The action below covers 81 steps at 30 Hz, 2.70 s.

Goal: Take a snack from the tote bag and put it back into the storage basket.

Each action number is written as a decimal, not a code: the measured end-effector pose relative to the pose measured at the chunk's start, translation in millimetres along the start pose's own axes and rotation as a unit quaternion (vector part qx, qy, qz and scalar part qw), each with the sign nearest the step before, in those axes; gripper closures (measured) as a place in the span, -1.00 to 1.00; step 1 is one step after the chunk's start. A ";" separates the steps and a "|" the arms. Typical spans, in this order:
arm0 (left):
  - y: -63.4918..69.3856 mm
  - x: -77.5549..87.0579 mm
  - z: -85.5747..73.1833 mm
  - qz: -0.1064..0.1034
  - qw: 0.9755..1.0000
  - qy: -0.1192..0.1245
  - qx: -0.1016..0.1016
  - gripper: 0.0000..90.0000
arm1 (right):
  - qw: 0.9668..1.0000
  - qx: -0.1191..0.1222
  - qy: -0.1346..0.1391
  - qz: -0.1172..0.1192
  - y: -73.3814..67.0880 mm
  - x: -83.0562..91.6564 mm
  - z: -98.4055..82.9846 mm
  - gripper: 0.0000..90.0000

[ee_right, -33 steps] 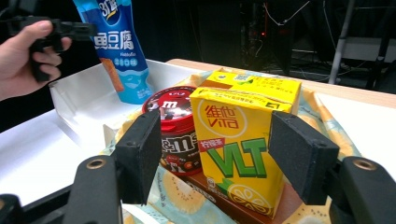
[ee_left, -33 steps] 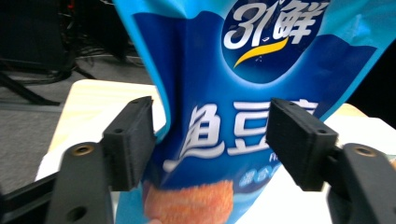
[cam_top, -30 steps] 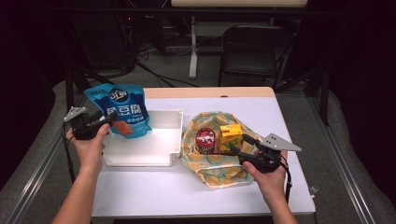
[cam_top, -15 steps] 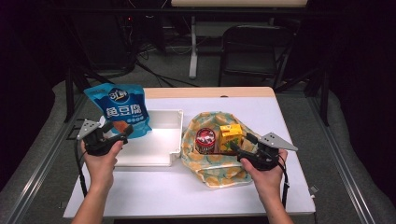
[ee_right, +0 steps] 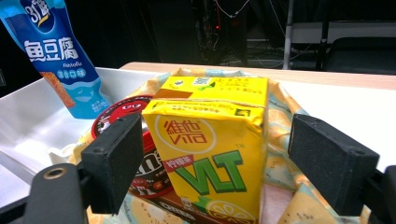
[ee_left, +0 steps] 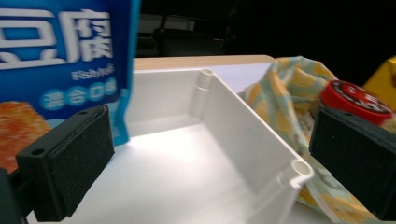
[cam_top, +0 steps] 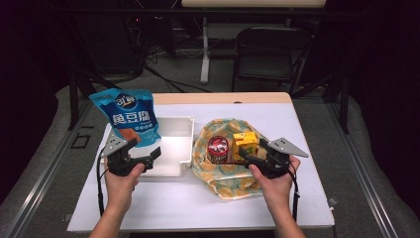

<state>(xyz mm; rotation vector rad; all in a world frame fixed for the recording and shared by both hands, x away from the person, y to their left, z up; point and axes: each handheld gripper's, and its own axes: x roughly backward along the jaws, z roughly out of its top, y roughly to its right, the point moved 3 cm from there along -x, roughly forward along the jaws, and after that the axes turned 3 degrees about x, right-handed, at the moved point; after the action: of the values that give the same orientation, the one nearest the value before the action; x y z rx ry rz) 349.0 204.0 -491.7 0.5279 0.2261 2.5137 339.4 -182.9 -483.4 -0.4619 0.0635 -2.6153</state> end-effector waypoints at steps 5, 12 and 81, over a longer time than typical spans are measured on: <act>9.5 0.0 0.6 -0.017 1.000 0.001 -0.005 -1.00 | 1.000 0.002 -0.002 -0.005 -4.8 -5.8 0.8 -0.62; 25.1 -8.4 -4.1 -0.029 0.999 -0.014 -0.021 -1.00 | 1.000 0.002 -0.005 -0.021 -7.1 -11.9 1.4 -0.63; 94.8 -29.7 -20.4 -0.114 0.986 -0.028 -0.115 -0.82 | 0.999 -0.005 -0.004 -0.042 -11.0 14.0 19.1 -0.35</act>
<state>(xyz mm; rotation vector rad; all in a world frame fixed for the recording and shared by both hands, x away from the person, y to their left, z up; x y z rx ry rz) 317.1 107.7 -494.4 0.4511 -0.0250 2.2604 329.3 -179.0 -459.7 -0.4882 0.0567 -2.6968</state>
